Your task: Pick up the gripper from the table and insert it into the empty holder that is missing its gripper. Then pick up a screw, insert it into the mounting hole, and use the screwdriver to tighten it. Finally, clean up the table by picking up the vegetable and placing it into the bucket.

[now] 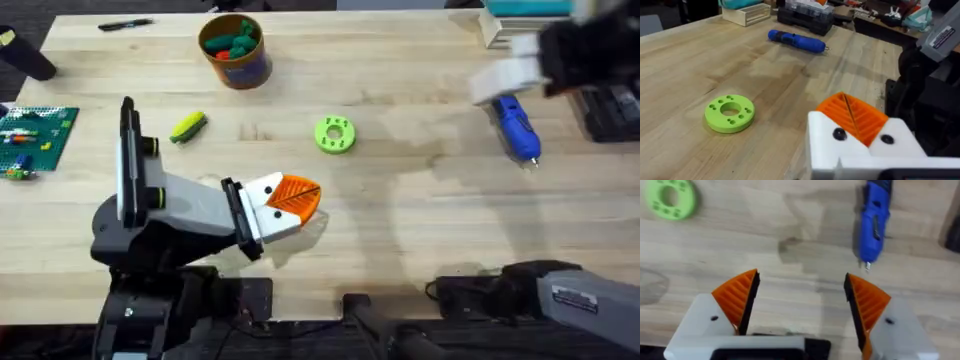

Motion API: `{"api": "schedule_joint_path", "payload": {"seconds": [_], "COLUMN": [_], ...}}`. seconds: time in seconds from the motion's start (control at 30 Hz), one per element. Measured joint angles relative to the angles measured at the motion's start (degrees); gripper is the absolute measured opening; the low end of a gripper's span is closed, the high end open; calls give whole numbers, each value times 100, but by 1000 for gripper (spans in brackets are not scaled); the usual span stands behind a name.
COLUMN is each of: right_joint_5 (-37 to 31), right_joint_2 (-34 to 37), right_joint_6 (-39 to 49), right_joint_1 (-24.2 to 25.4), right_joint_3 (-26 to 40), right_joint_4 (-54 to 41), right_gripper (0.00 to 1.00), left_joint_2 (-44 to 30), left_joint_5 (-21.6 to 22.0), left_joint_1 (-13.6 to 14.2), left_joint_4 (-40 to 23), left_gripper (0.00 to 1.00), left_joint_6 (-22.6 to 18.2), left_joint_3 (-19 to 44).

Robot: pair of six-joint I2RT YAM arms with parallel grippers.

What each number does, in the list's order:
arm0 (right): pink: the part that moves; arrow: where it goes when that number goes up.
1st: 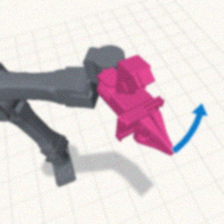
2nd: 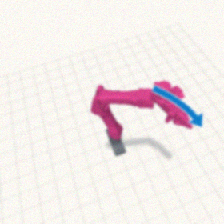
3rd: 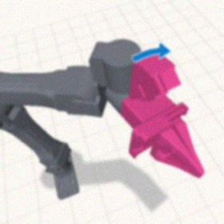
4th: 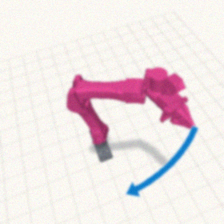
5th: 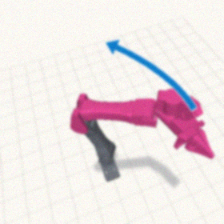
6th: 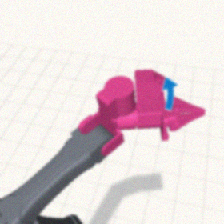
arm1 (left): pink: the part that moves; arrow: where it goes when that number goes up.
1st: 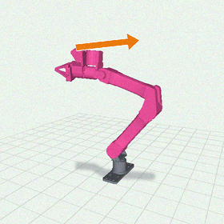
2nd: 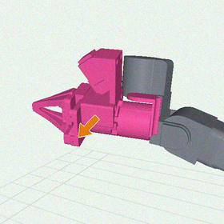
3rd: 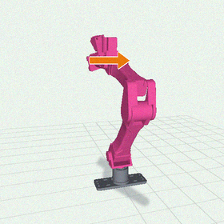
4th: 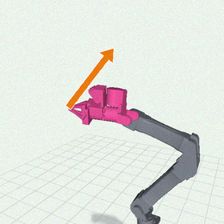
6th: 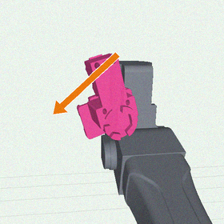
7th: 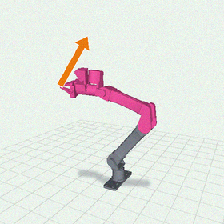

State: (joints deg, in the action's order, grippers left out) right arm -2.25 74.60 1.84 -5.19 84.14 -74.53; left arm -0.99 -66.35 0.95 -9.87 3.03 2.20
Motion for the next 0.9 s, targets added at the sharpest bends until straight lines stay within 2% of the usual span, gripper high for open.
{"api": "schedule_joint_path", "payload": {"seconds": [0.2,0.37,0.57,0.6,0.63,0.7,0.8,0.9], "right_joint_5": [318,583,668,670,688,697,712,876], "right_joint_2": [227,752,1422,1553,1969,2297,2898,3140], "right_joint_6": [1215,2051,2571,2620,2711,2742,2964,3213], "right_joint_1": [1716,2540,2745,2744,2745,2745,2742,2743], "right_joint_3": [-276,-278,-278,-278,-278,-278,-290,-298], "right_joint_4": [357,853,1378,1517,1940,2233,2794,3152], "right_gripper": [994,994,991,969,932,984,994,995], "left_joint_2": [0,0,0,0,0,0,0,0], "left_joint_5": [7,11,11,11,11,11,11,12], "left_joint_1": [0,0,0,0,-2,0,0,0], "left_joint_4": [0,0,0,0,0,0,0,0], "left_gripper": [9,9,9,9,9,9,9,9], "left_joint_6": [0,0,0,0,0,0,0,0], "left_joint_3": [0,0,0,0,0,0,0,0]}}
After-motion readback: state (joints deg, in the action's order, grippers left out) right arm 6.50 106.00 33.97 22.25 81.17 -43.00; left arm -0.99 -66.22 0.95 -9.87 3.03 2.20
